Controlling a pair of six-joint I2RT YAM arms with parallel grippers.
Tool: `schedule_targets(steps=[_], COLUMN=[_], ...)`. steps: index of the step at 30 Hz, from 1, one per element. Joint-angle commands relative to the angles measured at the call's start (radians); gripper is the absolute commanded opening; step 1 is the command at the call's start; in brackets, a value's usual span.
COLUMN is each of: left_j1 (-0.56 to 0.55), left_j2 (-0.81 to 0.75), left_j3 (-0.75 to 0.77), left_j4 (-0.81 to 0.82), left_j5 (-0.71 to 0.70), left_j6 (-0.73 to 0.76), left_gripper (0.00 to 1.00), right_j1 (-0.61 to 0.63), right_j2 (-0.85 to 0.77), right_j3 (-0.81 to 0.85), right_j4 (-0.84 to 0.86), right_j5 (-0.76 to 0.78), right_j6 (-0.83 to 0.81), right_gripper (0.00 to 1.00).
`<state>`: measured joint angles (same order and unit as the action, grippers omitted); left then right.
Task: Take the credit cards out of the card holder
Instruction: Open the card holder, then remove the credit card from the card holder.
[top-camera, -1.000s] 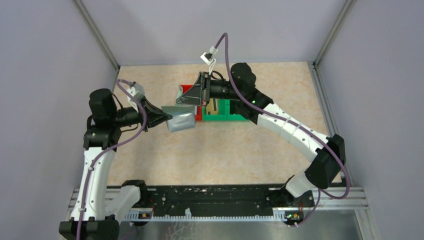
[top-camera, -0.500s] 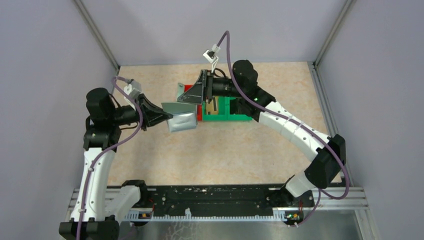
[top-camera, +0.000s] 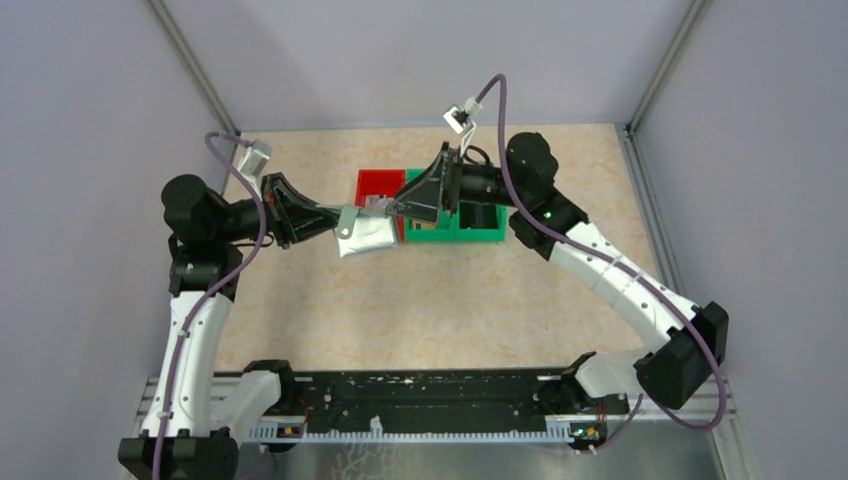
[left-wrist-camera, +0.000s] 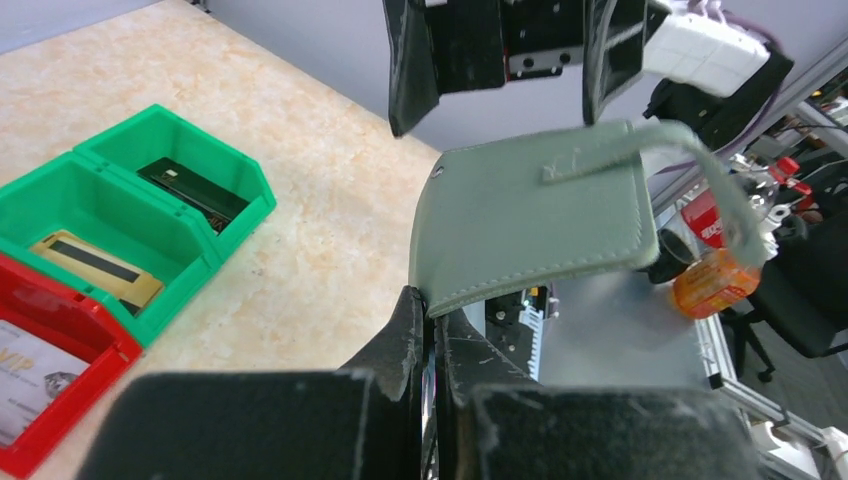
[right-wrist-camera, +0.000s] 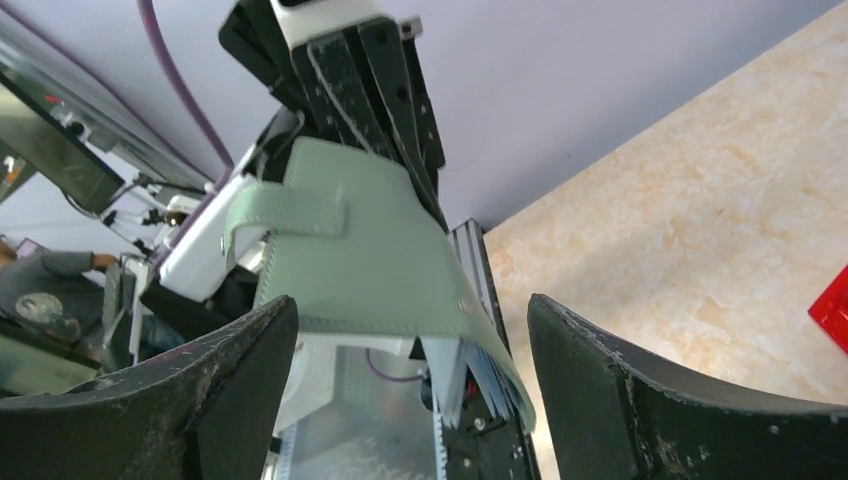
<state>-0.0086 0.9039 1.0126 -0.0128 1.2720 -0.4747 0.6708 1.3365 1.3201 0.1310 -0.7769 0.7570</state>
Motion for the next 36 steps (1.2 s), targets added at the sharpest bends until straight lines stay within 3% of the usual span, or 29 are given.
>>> schedule_targets(steps=[1, 17, 32, 36], left_j1=[0.002, 0.002, 0.002, 0.002], left_j2=[-0.006, 0.010, 0.027, 0.027], left_j3=[0.010, 0.006, 0.023, 0.017], left_j4=[0.134, 0.247, 0.310, 0.312], left_j5=[-0.017, -0.013, 0.006, 0.009], left_j6=[-0.188, -0.428, -0.545, -0.561], left_gripper=[0.00, 0.00, 0.00, 0.00], right_j1=[-0.017, -0.018, -0.017, -0.017], right_j2=[-0.081, -0.098, -0.116, -0.112], right_j3=[-0.094, -0.316, -0.351, -0.373], right_j4=[0.060, 0.440, 0.424, 0.486], right_j5=[-0.039, -0.110, -0.085, -0.072], right_j6=[-0.056, 0.119, 0.066, 0.099], right_gripper=[0.84, 0.81, 0.66, 0.64])
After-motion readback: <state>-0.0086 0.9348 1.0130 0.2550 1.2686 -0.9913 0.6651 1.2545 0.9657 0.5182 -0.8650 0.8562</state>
